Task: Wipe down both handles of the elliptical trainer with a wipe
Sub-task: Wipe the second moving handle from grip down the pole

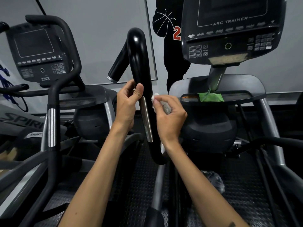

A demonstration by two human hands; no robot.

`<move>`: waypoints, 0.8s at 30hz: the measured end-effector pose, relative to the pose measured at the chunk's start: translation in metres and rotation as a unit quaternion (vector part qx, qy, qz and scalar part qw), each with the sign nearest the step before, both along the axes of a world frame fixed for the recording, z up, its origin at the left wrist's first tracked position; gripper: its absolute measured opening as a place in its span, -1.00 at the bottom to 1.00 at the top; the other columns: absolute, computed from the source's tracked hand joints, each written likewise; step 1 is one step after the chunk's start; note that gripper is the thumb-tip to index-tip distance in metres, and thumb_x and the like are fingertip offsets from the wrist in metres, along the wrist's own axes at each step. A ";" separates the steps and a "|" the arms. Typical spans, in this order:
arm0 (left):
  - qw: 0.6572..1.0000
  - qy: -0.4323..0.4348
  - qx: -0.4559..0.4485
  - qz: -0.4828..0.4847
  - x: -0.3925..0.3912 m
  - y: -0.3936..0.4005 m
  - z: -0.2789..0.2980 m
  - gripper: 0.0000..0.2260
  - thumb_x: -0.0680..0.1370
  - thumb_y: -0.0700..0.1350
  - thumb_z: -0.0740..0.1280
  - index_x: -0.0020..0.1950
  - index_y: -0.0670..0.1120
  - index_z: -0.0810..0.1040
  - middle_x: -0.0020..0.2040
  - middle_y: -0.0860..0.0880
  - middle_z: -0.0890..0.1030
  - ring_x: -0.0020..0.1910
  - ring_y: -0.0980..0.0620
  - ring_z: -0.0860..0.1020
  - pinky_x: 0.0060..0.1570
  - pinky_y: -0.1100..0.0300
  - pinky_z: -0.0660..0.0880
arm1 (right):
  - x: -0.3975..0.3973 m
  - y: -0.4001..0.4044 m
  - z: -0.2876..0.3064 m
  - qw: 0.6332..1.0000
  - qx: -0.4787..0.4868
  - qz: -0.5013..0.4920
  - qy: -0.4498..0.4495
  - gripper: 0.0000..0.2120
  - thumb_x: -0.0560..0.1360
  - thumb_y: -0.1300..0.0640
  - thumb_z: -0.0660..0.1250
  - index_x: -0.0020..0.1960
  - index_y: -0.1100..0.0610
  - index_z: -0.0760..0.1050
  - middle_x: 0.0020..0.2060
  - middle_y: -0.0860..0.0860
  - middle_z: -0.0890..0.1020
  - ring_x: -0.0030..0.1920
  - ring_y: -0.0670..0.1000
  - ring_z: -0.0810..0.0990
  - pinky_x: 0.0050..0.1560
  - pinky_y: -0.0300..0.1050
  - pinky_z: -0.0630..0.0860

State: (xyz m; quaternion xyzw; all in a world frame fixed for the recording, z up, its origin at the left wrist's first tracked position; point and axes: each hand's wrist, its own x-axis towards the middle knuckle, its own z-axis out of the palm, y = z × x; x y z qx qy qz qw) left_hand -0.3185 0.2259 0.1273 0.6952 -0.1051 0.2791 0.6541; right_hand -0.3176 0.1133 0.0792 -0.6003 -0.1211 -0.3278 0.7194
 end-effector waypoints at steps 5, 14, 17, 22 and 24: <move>1.000 0.003 0.006 0.007 0.000 0.000 0.000 -0.90 0.67 -0.14 0.29 0.00 -0.07 0.59 -0.23 0.19 0.57 -0.20 0.21 0.48 -0.10 0.34 0.43 | -0.017 0.002 -0.012 0.997 -0.063 -0.015 -0.042 -0.92 0.45 0.33 0.53 -0.07 0.21 0.72 -0.12 0.03 0.67 -0.09 -0.15 0.63 -0.01 -0.33 0.52; 1.000 0.012 -0.007 0.004 0.003 0.003 -0.003 -0.88 0.62 0.00 0.36 -0.05 -0.02 0.59 -0.21 0.01 0.51 -0.18 0.05 0.42 -0.10 0.18 0.40 | -0.017 0.003 -0.005 0.996 -0.076 -0.005 -0.054 -0.92 0.46 0.29 0.53 -0.06 0.18 0.72 -0.09 0.02 0.65 -0.06 -0.12 0.63 0.01 -0.29 0.55; 1.000 0.011 -0.007 0.010 0.001 0.000 -0.002 -0.89 0.64 -0.04 0.33 -0.06 0.01 0.60 -0.23 0.12 0.52 -0.20 0.14 0.43 -0.10 0.29 0.40 | -0.012 -0.001 -0.012 0.997 -0.069 -0.009 -0.042 -0.91 0.45 0.31 0.52 -0.07 0.17 0.71 -0.10 0.02 0.65 -0.07 -0.13 0.63 0.01 -0.27 0.53; 0.999 0.043 -0.024 -0.011 -0.003 -0.001 0.002 -0.88 0.62 -0.06 0.35 -0.10 0.08 0.62 -0.25 0.16 0.53 -0.25 0.16 0.45 -0.16 0.25 0.40 | -0.010 0.005 -0.002 0.996 -0.064 -0.023 -0.058 -0.92 0.47 0.28 0.52 -0.04 0.19 0.70 -0.08 0.02 0.66 -0.05 -0.14 0.63 0.02 -0.28 0.54; 0.997 0.065 -0.028 -0.037 -0.003 0.008 0.004 -0.95 0.58 0.00 0.41 -0.07 0.08 0.65 -0.17 0.06 0.55 -0.17 0.05 0.46 -0.13 0.20 0.39 | -0.010 0.000 -0.011 0.996 -0.064 -0.006 -0.058 -0.92 0.46 0.28 0.53 -0.04 0.19 0.71 -0.09 0.03 0.66 -0.05 -0.13 0.64 0.02 -0.24 0.56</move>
